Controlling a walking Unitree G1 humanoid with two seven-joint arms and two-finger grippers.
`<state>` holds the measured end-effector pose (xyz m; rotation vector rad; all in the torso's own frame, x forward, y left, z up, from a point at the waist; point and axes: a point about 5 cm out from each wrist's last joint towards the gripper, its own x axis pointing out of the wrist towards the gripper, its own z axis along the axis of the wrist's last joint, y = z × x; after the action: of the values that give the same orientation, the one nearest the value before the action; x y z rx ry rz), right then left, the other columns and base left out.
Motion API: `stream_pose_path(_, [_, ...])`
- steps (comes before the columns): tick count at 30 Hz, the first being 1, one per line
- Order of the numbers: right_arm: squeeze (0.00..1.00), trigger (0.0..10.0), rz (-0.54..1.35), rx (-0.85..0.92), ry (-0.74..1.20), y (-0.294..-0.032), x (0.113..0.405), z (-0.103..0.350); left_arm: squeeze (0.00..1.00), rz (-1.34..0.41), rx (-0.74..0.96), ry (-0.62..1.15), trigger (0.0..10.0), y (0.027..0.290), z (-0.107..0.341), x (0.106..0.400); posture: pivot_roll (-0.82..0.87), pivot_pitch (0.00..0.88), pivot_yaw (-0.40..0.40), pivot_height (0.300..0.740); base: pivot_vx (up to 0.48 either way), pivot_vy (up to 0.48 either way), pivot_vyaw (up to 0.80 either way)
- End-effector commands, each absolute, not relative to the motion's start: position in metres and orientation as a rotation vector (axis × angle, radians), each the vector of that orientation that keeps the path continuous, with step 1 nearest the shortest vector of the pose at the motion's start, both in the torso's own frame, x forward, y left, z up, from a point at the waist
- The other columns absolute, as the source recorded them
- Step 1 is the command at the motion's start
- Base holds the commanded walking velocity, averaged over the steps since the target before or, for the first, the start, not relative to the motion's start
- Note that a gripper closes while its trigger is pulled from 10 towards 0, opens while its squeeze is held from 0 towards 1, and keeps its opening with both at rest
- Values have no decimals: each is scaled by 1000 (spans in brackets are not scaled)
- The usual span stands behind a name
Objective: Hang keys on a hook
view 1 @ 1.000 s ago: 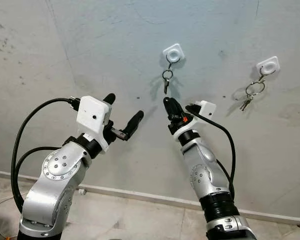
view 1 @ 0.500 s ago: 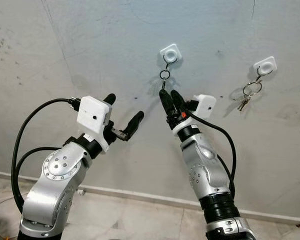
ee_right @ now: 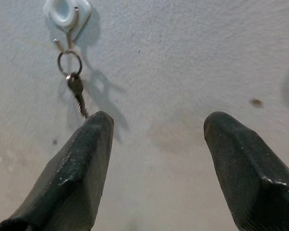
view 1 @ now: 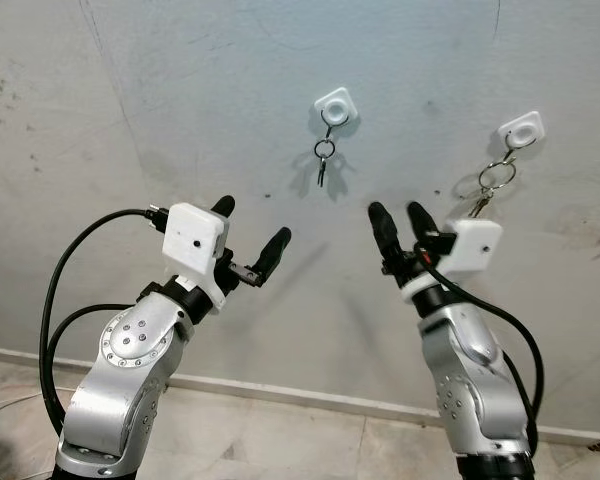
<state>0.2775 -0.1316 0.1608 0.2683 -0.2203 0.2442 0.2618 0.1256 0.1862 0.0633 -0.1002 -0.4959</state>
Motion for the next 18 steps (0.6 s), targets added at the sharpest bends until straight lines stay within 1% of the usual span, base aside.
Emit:
stream_pose_path(1, [1000,10000,267,230,-225,-131,265,165,0,-461,74,-55,10000,131,174,261,219,0,-56,740,0,0,0])
stream_pose_path(3, [1000,10000,268,221,-221,-131,262,165,0,-454,78,-51,10000,132,172,261,220,0,-60,740,0,0,0])
stream_pose_path(5, [1000,10000,270,220,-192,-130,250,161,0,-409,90,-27,10000,141,165,259,212,0,-70,740,0,0,0])
stream_pose_path(8, [1000,10000,256,227,-158,-131,242,159,0,-370,96,-4,10000,147,157,258,203,0,-77,740,0,0,0])
stream_pose_path(11, [1000,10000,198,202,-121,-139,238,158,0,-351,98,4,10000,147,152,258,191,0,-81,740,0,0,0])
stream_pose_path(14, [1000,10000,185,198,-109,-141,236,157,0,-351,97,3,10000,147,152,258,185,0,-83,740,0,0,0])
stream_pose_path(15, [1000,10000,158,176,-91,-148,235,156,0,-340,99,1,10000,145,151,260,176,0,-84,740,0,0,0])
stream_pose_path(18, [1000,10000,116,166,-79,-157,233,155,0,-309,105,8,10000,146,149,262,174,0,-83,740,0,0,0])
